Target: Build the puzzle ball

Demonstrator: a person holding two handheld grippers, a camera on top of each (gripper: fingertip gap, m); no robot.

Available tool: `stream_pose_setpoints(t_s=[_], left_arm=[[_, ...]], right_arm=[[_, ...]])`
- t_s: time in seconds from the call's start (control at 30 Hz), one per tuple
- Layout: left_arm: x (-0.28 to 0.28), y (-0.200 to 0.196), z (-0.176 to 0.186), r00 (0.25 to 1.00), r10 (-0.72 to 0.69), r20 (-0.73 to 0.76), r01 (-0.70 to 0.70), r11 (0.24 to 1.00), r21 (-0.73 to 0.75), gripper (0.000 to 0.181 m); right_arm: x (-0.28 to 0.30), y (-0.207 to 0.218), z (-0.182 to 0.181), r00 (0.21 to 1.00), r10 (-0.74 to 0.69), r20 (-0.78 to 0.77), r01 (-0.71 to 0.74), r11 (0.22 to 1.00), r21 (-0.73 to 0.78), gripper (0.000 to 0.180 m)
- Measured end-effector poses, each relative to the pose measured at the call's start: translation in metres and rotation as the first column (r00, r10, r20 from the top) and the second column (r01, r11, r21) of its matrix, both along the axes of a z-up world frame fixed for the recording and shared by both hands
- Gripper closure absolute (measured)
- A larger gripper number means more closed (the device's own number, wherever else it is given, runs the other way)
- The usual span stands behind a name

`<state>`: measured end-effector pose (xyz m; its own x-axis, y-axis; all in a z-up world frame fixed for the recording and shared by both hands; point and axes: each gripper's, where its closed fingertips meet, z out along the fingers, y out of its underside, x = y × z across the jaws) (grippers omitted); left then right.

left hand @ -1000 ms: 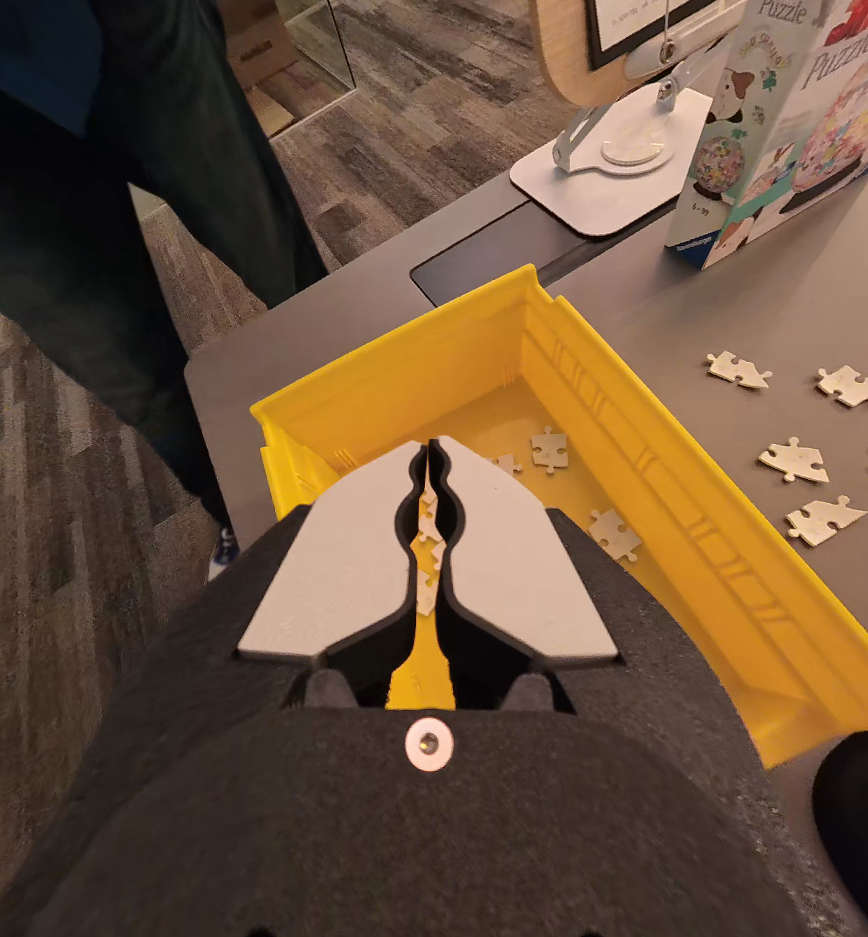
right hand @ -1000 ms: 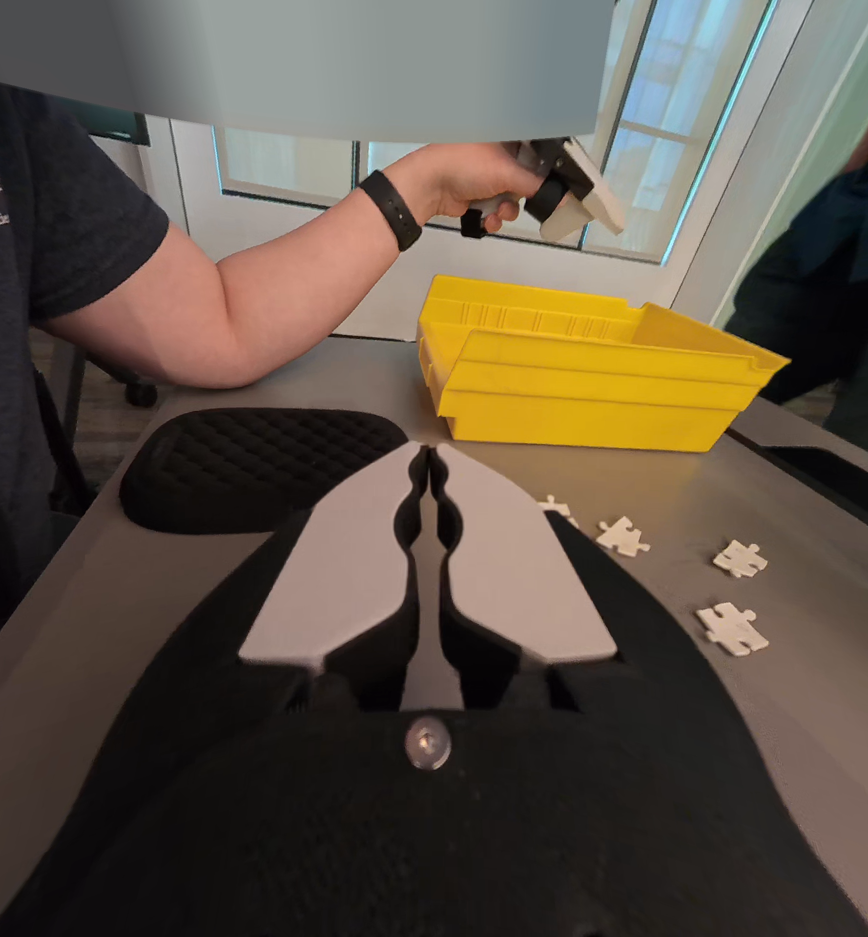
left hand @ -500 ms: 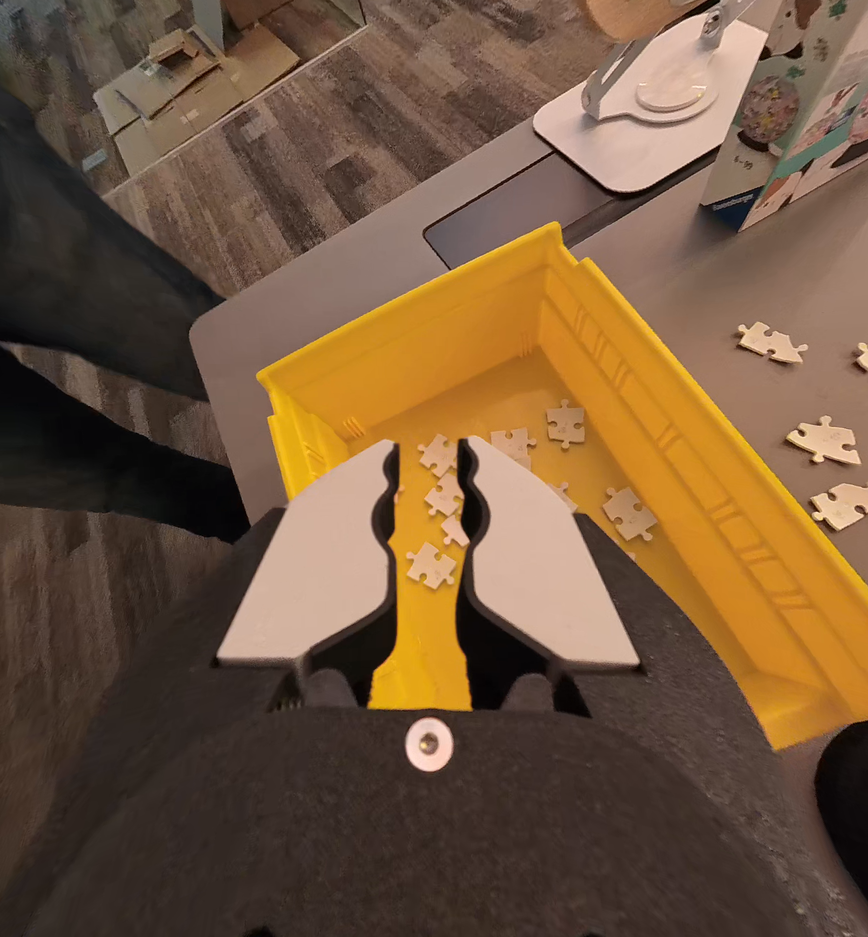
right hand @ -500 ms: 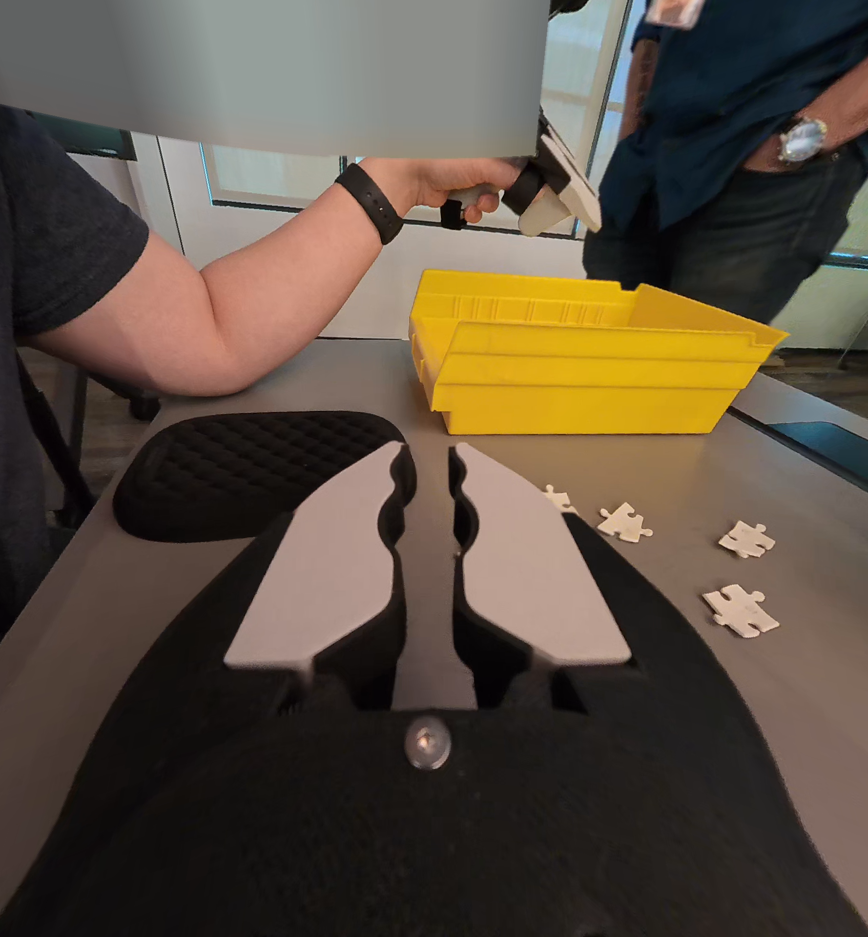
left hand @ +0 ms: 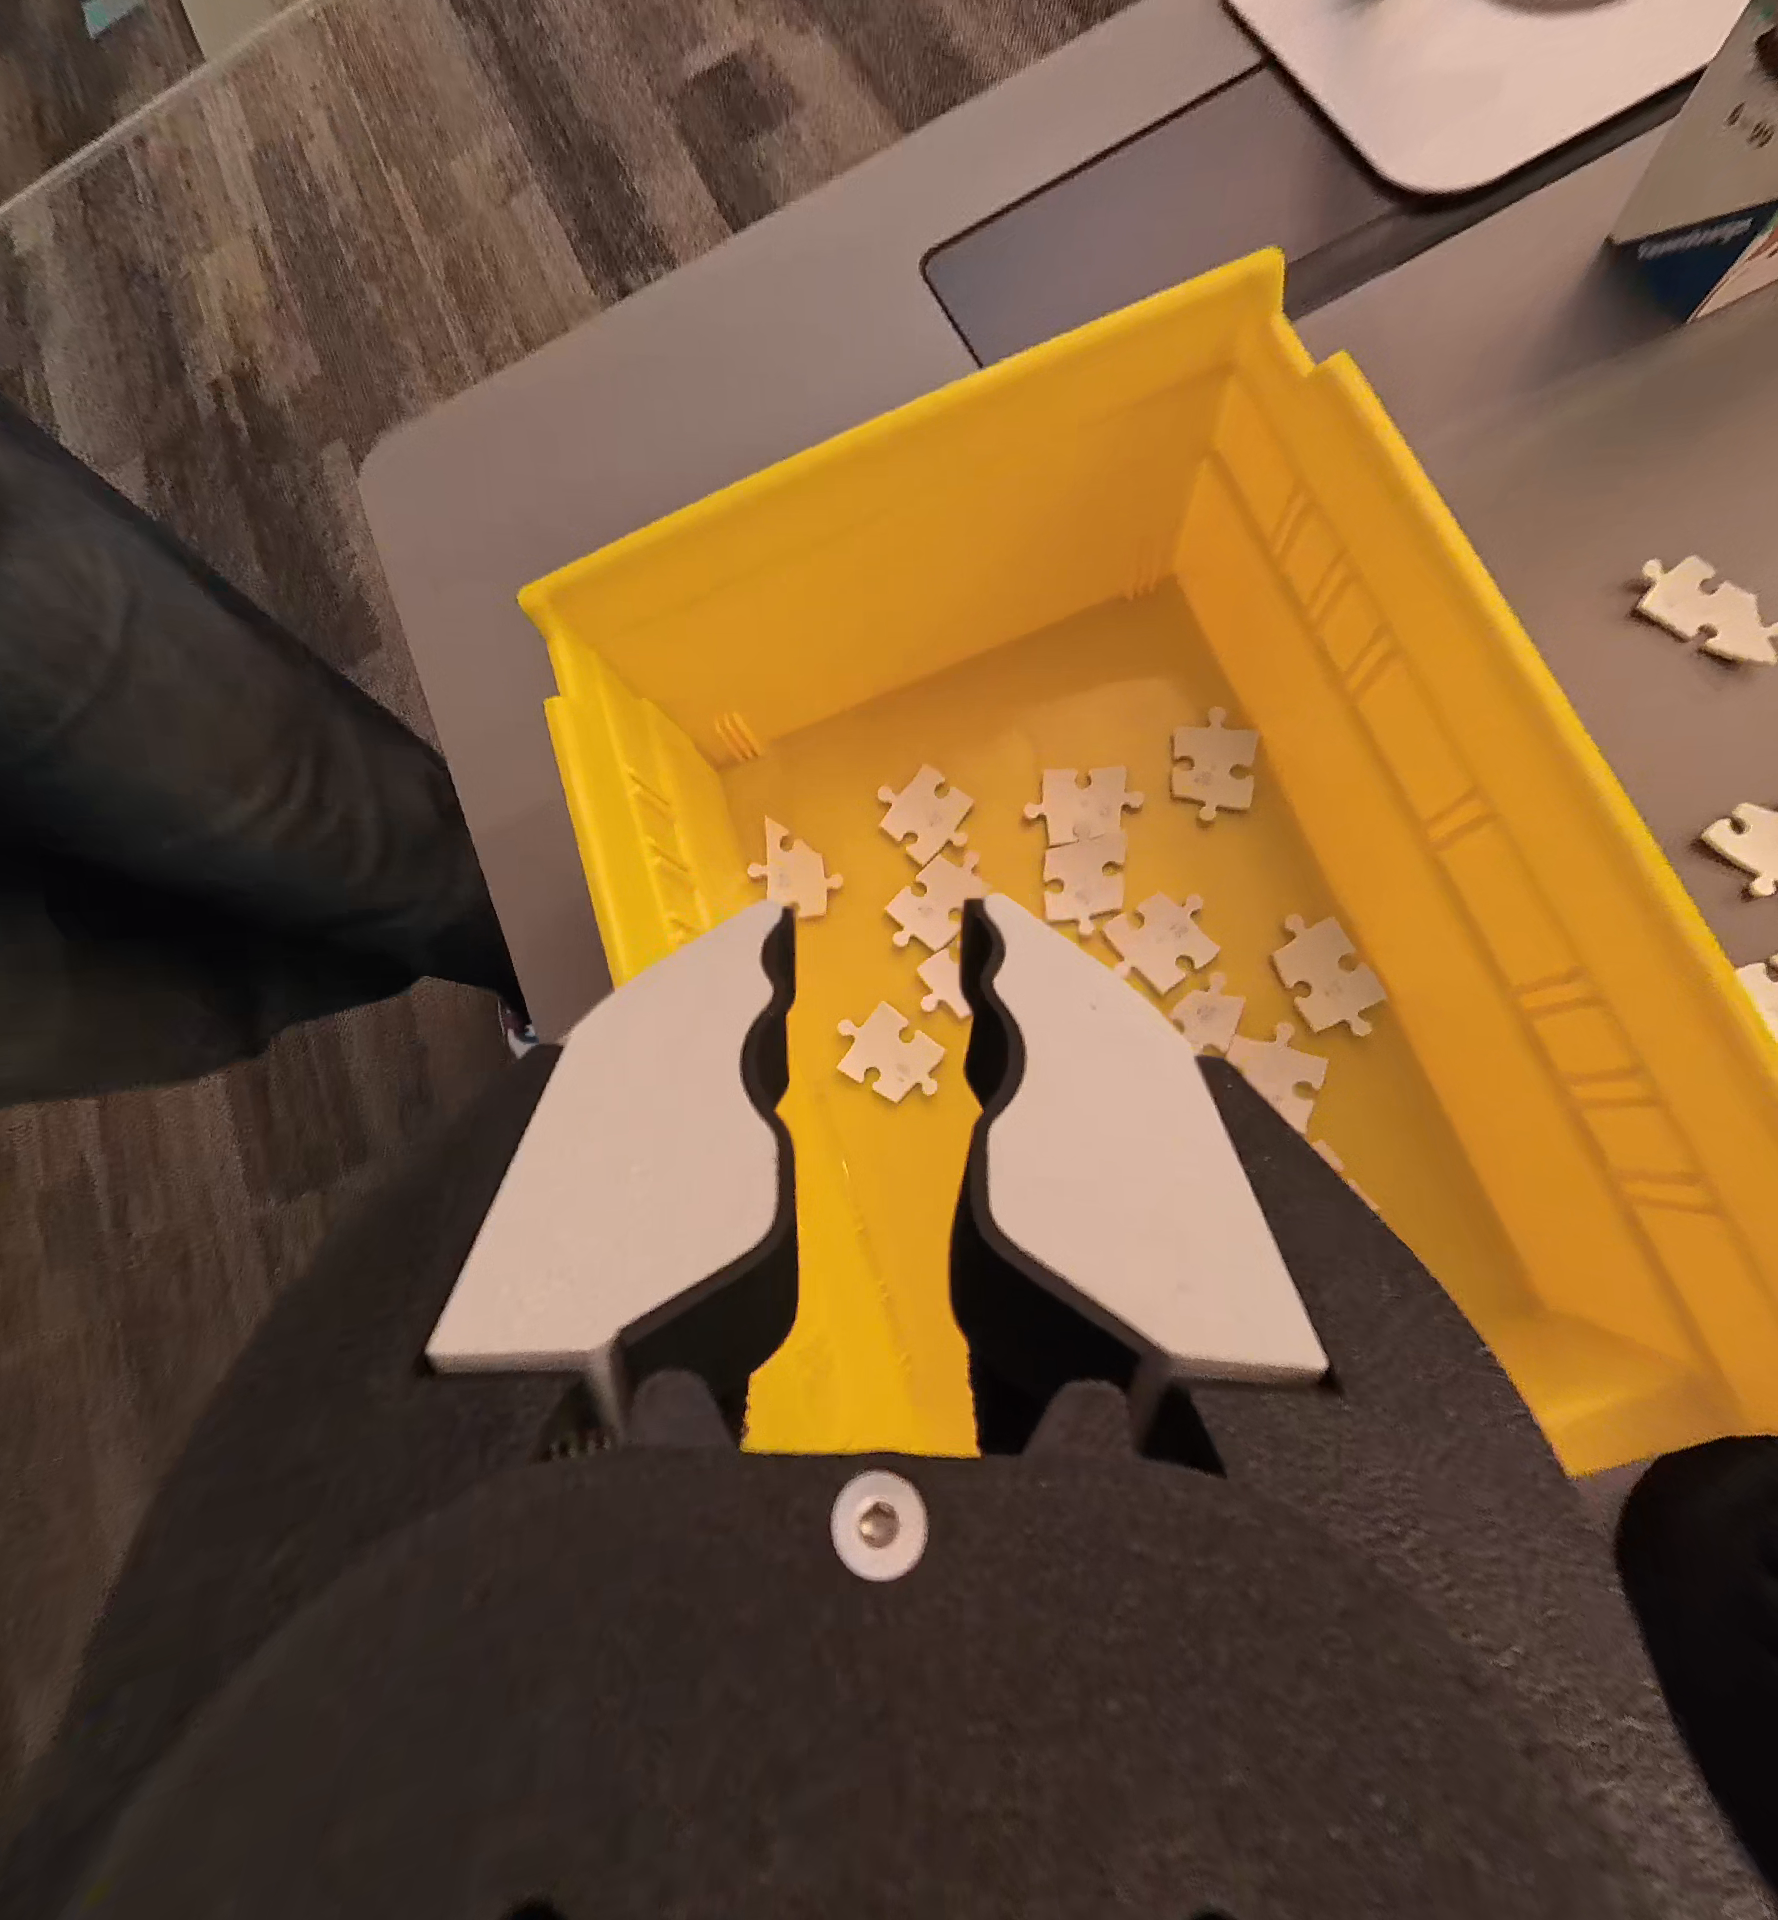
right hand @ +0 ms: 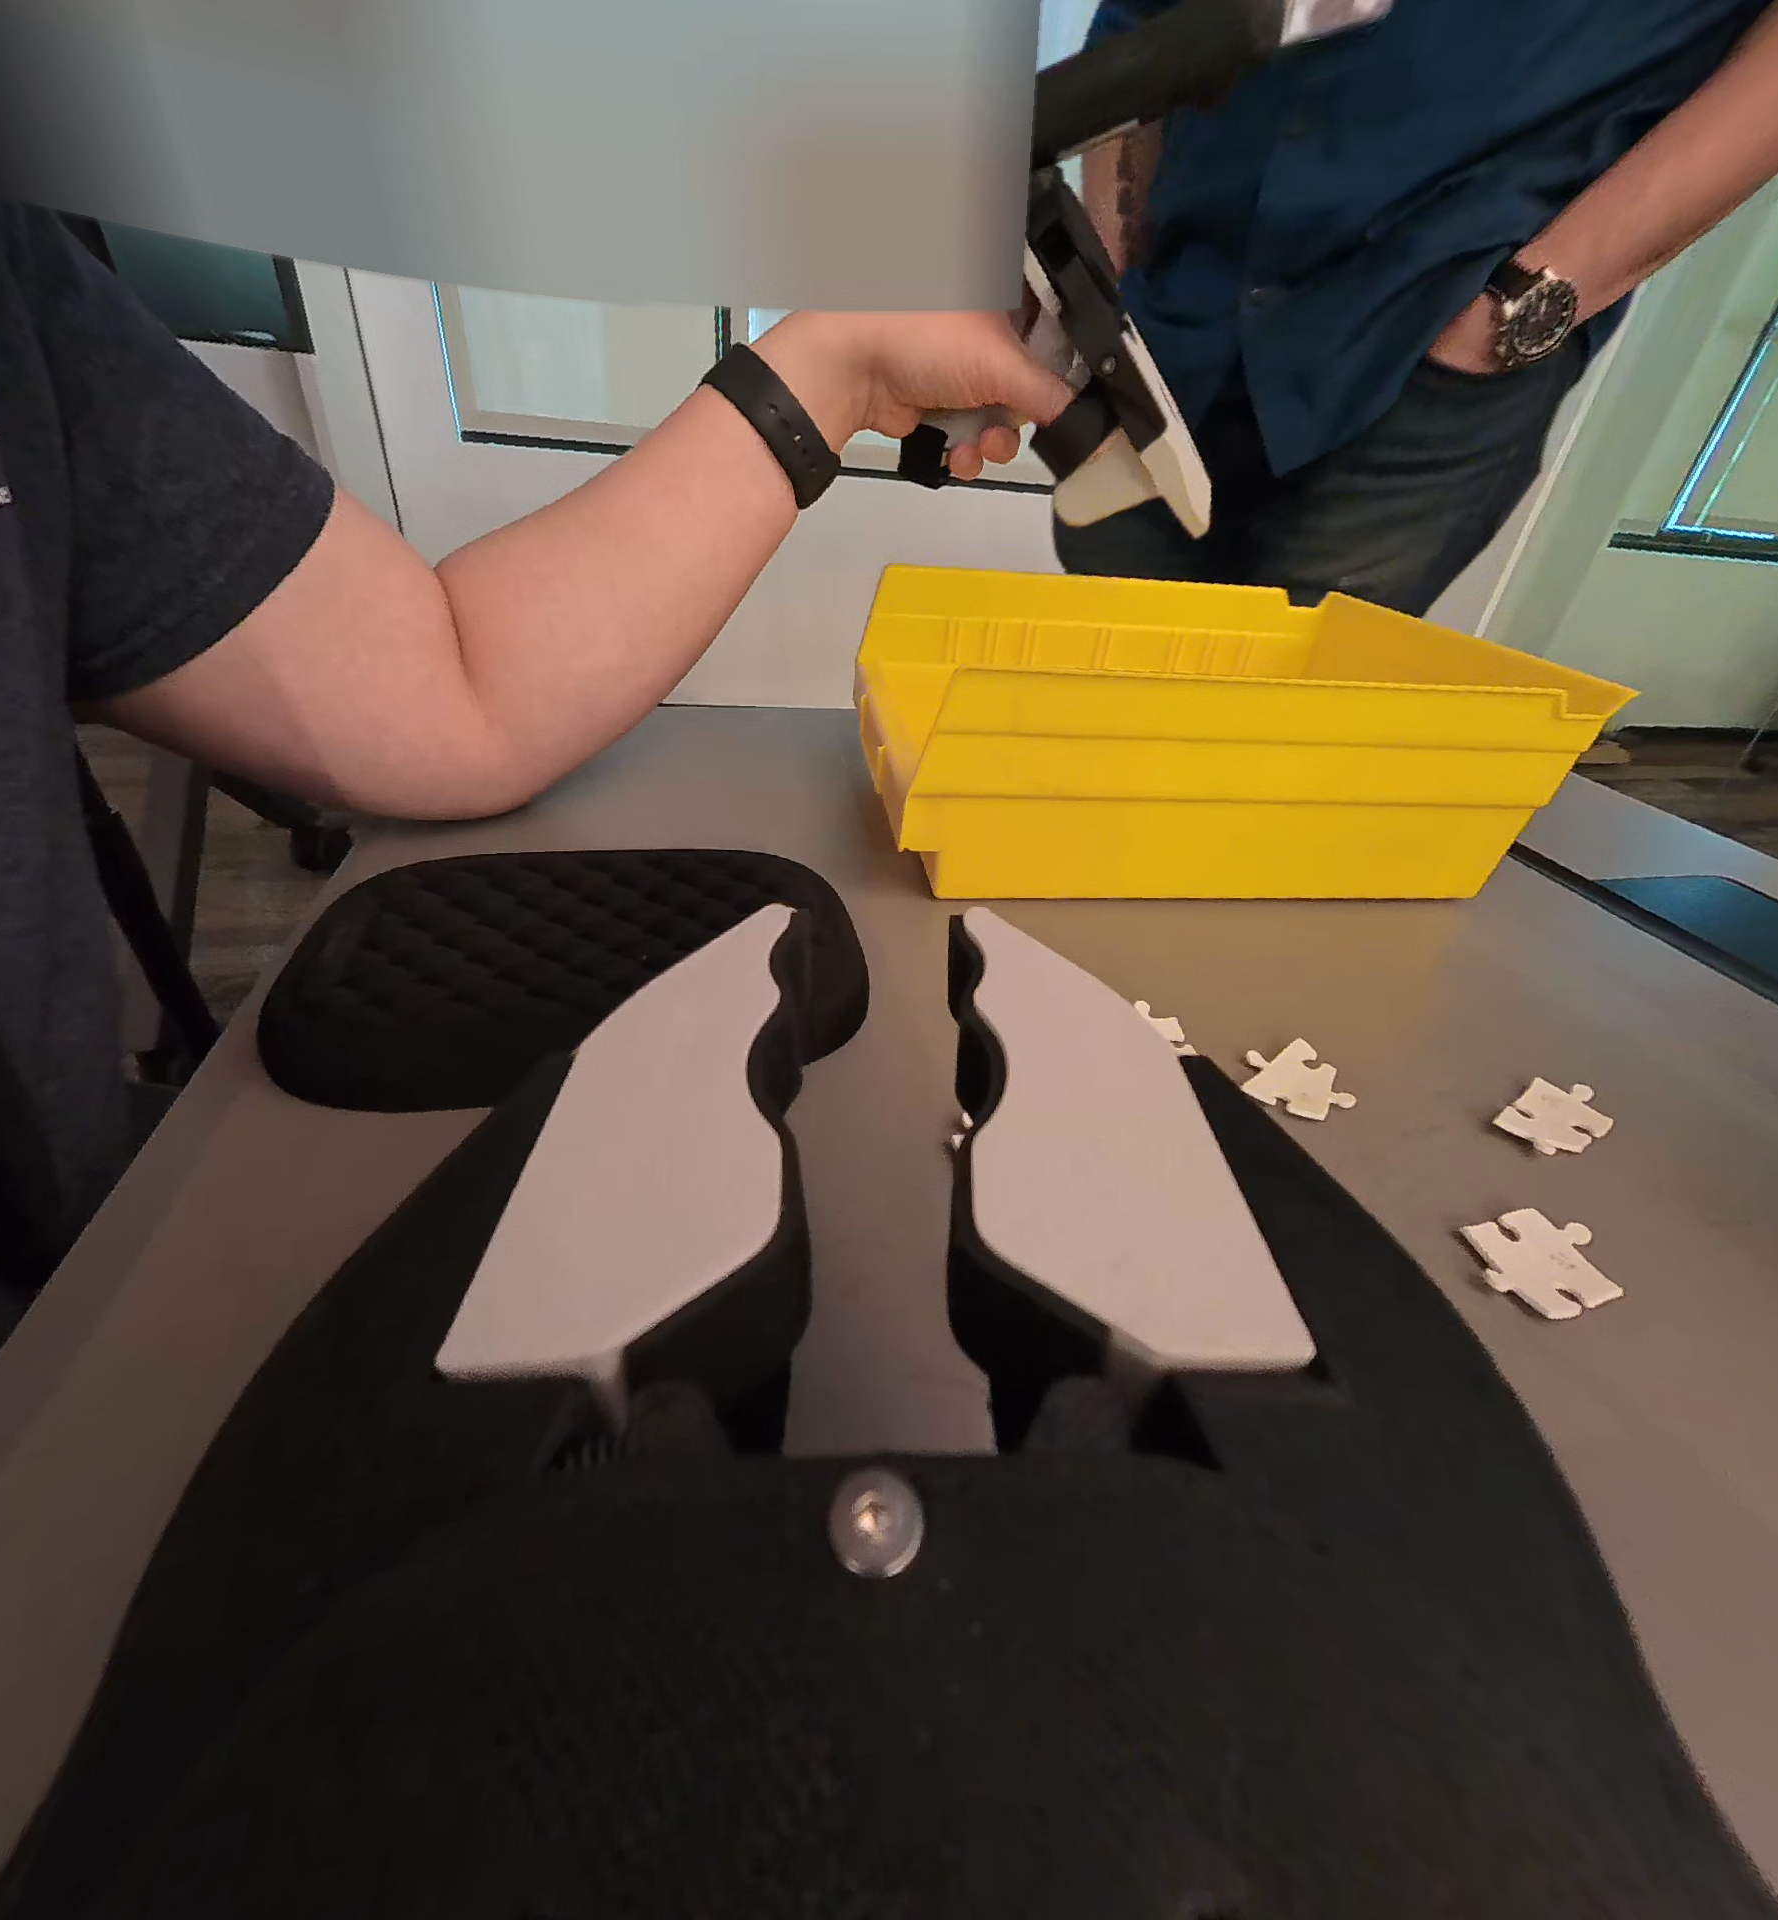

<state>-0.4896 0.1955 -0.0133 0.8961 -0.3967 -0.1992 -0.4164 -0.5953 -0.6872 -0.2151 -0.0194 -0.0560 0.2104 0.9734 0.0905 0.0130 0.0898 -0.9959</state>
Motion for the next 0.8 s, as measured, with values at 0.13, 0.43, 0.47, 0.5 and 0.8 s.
stream_pose_setpoints(t_s=[0.13,0.43,0.47,0.5,0.8], left_arm=[[-0.002,-0.006,-0.006,1.0,-0.01,-0.009,0.01,0.999,-0.047,0.153],[-0.005,-0.017,-0.01,0.999,-0.022,-0.035,0.018,0.994,-0.109,0.155],[-0.007,-0.018,-0.01,0.999,-0.014,-0.043,0.009,0.994,-0.112,0.156],[-0.008,-0.018,-0.01,0.999,-0.007,-0.045,0.002,0.993,-0.117,0.156],[0.003,-0.027,-0.01,0.998,-0.059,0.009,0.06,0.987,-0.15,0.159]], right_arm=[[0.004,0.0,0.005,0.999,0.0,-0.038,-0.001,1.0,-0.01,0.153],[0.014,0.012,0.011,0.996,-0.054,-0.078,0.052,0.998,-0.02,0.153],[0.017,0.014,0.013,0.993,-0.073,-0.091,0.072,0.997,-0.012,0.153],[0.021,0.016,0.016,0.99,-0.098,-0.102,0.098,0.995,-0.003,0.153],[0.034,0.039,0.009,0.952,-0.304,-0.026,0.305,0.949,0.077,0.153]])
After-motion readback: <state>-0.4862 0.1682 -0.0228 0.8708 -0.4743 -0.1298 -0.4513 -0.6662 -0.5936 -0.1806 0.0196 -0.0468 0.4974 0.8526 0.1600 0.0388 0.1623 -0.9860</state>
